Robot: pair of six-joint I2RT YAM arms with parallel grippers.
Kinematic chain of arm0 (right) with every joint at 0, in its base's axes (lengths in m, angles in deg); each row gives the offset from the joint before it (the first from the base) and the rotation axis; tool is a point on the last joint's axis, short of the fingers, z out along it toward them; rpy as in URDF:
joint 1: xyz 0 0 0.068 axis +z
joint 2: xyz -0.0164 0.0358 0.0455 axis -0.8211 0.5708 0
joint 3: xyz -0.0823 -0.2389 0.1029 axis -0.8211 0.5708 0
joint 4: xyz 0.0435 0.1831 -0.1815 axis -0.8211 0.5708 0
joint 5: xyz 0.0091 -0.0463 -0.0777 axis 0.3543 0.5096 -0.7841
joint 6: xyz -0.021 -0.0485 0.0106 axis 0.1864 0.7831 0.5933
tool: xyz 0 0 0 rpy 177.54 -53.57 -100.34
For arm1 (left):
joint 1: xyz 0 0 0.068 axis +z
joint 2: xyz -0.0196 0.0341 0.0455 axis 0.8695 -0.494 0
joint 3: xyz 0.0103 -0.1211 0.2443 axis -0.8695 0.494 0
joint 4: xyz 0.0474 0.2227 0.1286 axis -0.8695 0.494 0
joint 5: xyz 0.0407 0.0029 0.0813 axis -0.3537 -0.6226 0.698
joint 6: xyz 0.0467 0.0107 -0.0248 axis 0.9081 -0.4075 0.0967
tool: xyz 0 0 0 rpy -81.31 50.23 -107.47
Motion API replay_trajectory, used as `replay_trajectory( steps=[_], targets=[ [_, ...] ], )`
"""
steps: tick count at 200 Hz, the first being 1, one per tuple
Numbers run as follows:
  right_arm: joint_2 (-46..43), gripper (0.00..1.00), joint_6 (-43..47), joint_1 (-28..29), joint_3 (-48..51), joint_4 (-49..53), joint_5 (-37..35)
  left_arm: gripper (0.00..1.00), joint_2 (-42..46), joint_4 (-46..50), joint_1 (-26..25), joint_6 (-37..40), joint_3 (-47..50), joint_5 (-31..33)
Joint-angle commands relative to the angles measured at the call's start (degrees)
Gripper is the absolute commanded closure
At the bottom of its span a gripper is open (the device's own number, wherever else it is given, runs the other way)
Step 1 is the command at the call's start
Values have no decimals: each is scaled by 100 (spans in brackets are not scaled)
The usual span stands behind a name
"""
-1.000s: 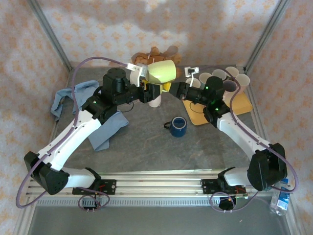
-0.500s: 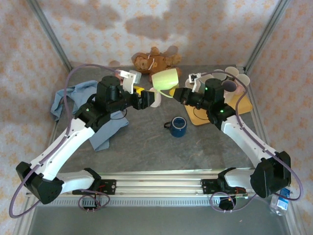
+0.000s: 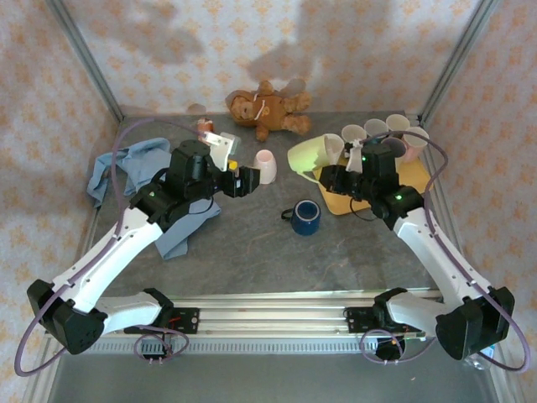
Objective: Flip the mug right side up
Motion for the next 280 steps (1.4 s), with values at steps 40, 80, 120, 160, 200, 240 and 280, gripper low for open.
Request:
replay_trajectory(
  steps=[40,80,120,160,200,240,280],
  targets=[
    [-156,100,595,-28,-768,1451,-2107,23,38,-391,50,127,234,125],
    [172,100,870,-14,-845,1971,-2683,22,-28,-606,53,83,355,7],
    [1147,100,1426,235,-1212,2044,-2804,24,-278,-690,48,33,314,-294],
    [1966,100,1409,348,-1679,2179,-3778,24,-399,-554,44,58,244,-140],
    [2695,100,1345,365,-1884,2166,-4332,23,-411,-398,40,165,234,-35],
    [3035,100,1170,378,-1976,1961,-4793,24,-412,-301,42,194,252,-17],
    [3328,100,1137,382,-2002,1922,-4906,23,-442,-279,48,228,315,35]
  ],
)
